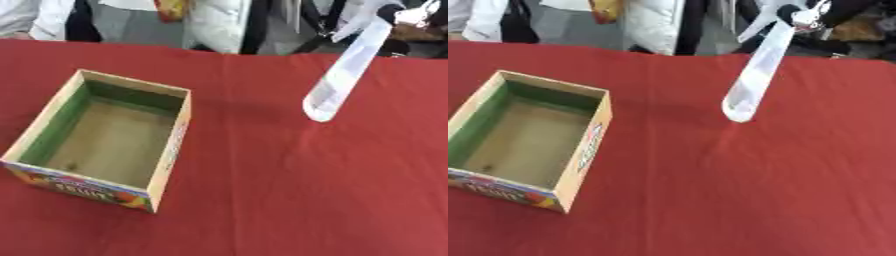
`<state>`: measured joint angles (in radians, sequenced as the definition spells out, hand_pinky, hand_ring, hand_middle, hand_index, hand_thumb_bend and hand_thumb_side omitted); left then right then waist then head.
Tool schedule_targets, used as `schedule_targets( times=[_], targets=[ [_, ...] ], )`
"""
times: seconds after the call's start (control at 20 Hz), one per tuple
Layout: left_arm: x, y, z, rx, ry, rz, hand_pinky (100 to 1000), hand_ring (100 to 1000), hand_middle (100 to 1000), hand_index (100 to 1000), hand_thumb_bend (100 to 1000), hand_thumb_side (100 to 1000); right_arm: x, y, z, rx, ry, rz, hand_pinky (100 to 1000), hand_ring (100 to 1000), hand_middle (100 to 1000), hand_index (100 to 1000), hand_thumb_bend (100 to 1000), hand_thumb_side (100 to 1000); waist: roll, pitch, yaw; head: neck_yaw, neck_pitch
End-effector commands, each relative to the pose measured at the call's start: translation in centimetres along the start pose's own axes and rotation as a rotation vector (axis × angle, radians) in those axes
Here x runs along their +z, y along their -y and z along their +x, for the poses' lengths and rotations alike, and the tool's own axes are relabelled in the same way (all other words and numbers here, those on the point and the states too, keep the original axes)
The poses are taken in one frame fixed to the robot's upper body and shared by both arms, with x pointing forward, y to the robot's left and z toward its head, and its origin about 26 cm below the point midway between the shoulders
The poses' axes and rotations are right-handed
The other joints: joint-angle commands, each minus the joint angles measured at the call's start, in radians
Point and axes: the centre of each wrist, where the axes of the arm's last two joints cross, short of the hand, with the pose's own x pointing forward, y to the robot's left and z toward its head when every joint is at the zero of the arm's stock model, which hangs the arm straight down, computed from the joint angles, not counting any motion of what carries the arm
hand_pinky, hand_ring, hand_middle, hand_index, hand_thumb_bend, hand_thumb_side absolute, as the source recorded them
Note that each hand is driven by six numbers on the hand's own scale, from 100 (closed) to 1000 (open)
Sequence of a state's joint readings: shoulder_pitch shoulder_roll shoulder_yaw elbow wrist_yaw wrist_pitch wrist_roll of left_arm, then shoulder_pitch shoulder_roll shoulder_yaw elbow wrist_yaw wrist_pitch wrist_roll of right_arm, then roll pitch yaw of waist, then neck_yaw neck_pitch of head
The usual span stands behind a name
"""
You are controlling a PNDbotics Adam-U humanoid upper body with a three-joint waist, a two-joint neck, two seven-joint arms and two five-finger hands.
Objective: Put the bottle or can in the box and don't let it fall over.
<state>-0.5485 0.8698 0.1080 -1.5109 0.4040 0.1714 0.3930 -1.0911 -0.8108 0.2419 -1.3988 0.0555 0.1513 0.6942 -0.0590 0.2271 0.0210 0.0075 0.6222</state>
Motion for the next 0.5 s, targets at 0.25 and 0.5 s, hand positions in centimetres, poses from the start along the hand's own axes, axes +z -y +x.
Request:
schedule_targets(
  times=[0.25, 0.5],
  targets=[
    [-0.6, -1.1, 1.7, -0.023, 0.050, 0.010, 757, 754, 751, 813, 895, 667, -0.5, 1.5, 3.2, 0.053, 0.071, -0.032, 533, 154, 137, 250, 100, 100, 0.000, -0.038, 0.001, 0.000, 0.007],
    [-0.6, -0.9, 1.8, -0.021, 0.050, 0.004, 757, 754, 751, 813, 895, 666, -2.2, 1.4, 5.7, 0.068, 0.148, -0.018, 530, 152, 135, 249, 100, 100, -0.004, -0.047, 0.002, 0.000, 0.007]
  ],
)
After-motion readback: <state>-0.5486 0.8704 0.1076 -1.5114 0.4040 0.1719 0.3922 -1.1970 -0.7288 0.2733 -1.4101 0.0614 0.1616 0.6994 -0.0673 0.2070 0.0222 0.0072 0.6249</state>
